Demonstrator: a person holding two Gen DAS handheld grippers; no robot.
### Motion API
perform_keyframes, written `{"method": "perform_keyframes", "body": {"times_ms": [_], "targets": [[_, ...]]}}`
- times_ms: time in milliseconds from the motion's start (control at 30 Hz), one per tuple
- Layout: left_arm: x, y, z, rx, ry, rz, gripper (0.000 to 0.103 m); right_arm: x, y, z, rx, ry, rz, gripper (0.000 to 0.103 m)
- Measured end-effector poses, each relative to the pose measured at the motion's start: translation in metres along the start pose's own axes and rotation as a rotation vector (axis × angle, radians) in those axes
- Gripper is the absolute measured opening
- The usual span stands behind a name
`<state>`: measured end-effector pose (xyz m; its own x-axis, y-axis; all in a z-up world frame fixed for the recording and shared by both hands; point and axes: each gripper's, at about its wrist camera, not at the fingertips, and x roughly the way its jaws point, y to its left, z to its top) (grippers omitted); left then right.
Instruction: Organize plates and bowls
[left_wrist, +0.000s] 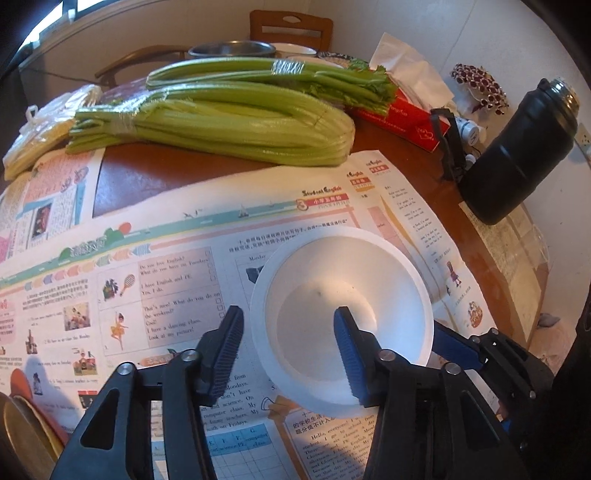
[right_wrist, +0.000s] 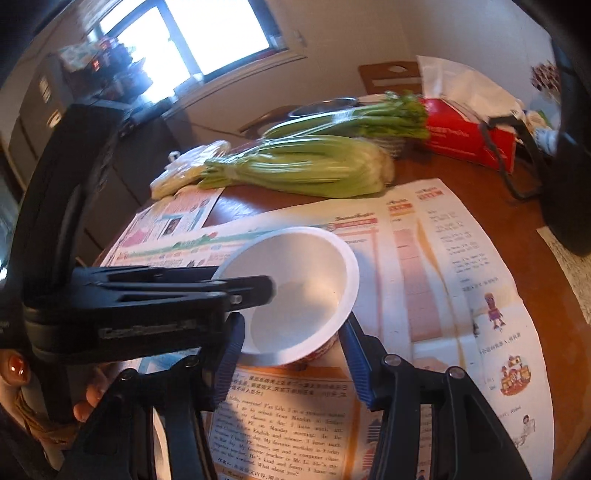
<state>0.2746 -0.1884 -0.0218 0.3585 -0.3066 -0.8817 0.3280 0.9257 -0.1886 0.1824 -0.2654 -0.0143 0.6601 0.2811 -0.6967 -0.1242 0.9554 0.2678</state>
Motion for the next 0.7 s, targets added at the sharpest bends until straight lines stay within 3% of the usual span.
{"method": "perform_keyframes", "body": {"times_ms": [67,700], "targets": [[0.001,0.002,-0.001,-0.012,0.008,-0.032,0.044,0.001,-0.001,-0.001,0.006,0.004,0.010,0.052],[-0.050,-0.003,-0.013,0.013,-0.090,-0.037,0.044,-0.030,0.019,0.002,-0.003,-0.060,0.044,0.052]]}}
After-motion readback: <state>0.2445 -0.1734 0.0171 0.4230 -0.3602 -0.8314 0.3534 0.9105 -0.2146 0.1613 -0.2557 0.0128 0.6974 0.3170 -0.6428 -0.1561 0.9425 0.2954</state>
